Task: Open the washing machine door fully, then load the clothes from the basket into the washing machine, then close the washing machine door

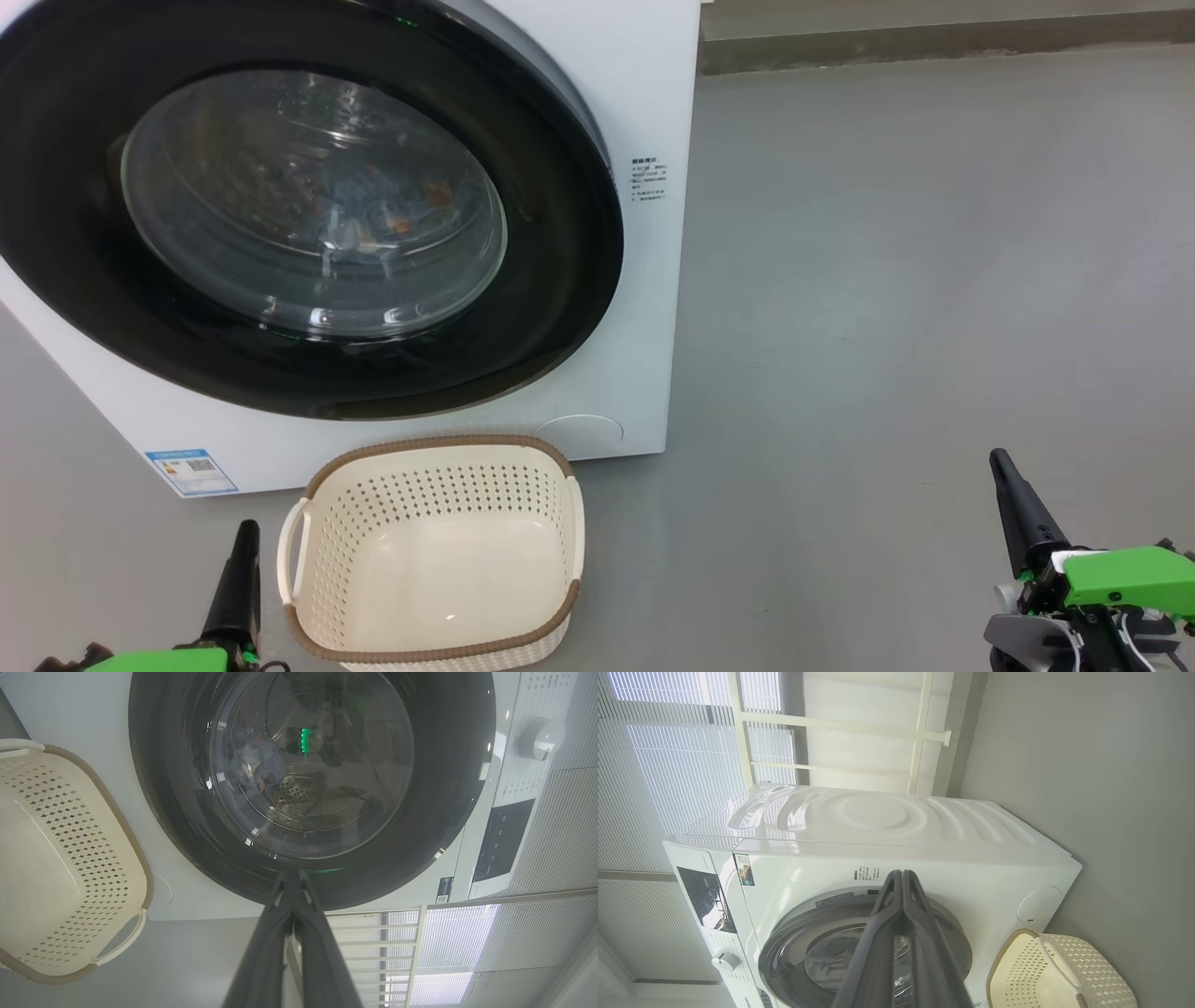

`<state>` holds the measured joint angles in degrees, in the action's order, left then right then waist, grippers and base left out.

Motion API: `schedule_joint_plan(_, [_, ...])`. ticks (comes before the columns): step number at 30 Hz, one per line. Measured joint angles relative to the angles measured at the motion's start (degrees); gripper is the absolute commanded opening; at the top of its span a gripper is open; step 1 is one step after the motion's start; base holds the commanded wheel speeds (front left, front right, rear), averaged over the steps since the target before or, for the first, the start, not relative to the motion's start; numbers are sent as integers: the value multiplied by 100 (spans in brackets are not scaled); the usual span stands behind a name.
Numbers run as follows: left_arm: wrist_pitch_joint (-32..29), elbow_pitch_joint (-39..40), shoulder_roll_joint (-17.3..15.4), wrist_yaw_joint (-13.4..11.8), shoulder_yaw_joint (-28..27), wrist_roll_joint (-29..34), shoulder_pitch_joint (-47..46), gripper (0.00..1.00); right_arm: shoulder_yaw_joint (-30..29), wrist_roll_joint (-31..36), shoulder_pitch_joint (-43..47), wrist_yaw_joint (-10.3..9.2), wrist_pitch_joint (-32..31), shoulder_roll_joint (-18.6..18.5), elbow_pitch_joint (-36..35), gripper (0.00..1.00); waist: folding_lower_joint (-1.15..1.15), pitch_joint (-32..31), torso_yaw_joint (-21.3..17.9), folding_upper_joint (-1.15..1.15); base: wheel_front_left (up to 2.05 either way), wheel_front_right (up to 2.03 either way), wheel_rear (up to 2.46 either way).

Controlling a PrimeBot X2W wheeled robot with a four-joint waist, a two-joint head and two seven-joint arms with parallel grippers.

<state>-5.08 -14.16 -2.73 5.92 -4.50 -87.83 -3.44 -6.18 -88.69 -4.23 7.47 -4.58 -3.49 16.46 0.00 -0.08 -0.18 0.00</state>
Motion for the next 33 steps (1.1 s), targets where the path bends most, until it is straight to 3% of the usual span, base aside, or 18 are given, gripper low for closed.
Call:
schedule_joint_plan(9, [-105, 18, 31, -18, -24, -383, -31, 0, -97, -361, -14, -8, -118, 49, -9, 0, 0, 2, 17, 0, 0, 0, 0])
schedule_joint_plan(33, [-105, 19, 36, -43, -27, -387, -32, 0, -107, -361, -14, -8, -118, 62, -9, 0, 0, 2, 17, 0, 0, 0, 0])
